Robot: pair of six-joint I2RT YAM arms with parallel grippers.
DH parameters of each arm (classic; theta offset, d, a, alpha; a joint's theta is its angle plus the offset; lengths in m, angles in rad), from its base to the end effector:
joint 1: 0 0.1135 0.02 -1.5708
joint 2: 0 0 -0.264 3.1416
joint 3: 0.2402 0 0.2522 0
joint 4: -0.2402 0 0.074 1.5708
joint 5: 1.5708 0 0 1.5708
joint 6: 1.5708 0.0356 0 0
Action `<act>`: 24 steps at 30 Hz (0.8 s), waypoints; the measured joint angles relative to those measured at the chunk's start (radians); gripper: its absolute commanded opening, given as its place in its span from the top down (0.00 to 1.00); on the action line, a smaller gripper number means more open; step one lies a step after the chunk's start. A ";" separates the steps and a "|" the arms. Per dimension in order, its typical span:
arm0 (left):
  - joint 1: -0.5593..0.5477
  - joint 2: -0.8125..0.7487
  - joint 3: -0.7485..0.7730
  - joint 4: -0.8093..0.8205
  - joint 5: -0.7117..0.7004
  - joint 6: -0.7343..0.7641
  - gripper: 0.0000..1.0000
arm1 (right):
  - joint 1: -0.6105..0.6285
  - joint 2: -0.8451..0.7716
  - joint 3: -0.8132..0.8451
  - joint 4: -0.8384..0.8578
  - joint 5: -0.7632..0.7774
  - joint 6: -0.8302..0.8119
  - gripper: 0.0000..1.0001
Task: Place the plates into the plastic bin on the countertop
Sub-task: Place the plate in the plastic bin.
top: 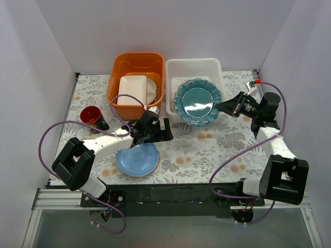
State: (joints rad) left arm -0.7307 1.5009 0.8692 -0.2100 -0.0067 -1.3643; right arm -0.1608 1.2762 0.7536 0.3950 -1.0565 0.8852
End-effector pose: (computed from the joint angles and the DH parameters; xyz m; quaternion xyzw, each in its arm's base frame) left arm 0.2293 -0.2052 0.1989 -0.2922 0.8874 -0.3073 0.1809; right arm 0.2777 -0.0136 0.2842 0.0354 0.7280 0.5560 0.3994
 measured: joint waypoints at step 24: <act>0.000 0.000 0.000 -0.004 -0.002 0.000 0.02 | 0.018 0.115 0.109 0.108 0.011 0.080 0.99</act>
State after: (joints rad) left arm -0.7307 1.5009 0.8692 -0.2138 -0.0082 -1.3640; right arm -0.1432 1.3911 0.8623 0.5034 -1.0454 0.9649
